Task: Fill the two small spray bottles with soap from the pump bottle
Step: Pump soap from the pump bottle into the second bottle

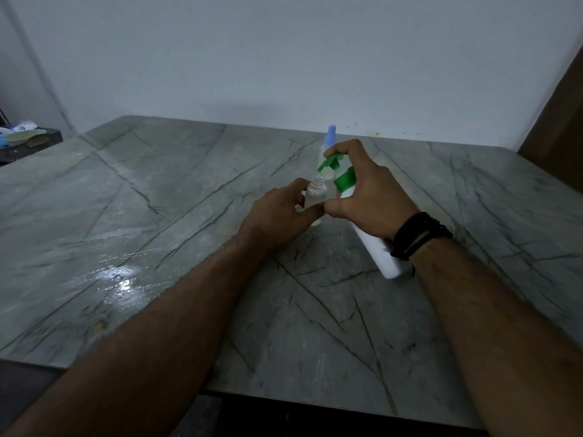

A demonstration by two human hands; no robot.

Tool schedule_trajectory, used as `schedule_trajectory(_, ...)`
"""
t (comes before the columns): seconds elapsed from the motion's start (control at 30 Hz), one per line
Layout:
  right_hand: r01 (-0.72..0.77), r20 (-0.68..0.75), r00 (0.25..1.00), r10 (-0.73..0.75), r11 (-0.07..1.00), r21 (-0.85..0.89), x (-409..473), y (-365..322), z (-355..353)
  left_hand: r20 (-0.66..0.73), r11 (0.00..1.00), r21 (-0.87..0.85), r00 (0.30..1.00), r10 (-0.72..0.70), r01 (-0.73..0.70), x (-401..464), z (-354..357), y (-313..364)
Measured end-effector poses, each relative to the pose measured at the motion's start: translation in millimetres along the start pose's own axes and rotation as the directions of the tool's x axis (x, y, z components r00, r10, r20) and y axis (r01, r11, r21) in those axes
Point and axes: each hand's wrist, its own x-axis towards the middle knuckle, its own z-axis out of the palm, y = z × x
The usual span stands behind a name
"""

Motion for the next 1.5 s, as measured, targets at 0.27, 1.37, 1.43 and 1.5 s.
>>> schedule_trajectory(0.27,-0.008,-0.007,1.0,0.008,1.0,-0.002,0.7,1.4,0.1,0.002,1.0,-0.004,1.0,-0.01,0.01,0.8,0.4,-0.2)
schedule_trajectory(1.37,-0.007,-0.014,1.0,0.007,1.0,-0.016,1.3,1.7,0.6,-0.01,1.0,0.011,1.0,-0.016,0.016,1.5,1.4,-2.4)
schedule_trajectory(1.43,-0.008,-0.016,1.0,0.008,1.0,-0.011,0.6,2.4,-0.2,-0.012,1.0,0.011,1.0,-0.015,0.015,1.7,2.4,-3.0)
schedule_trajectory(1.5,0.003,-0.018,1.0,-0.004,1.0,-0.006,-0.1,2.4,-0.1,-0.01,1.0,0.014,1.0,-0.013,0.013,1.8,3.3,-4.1)
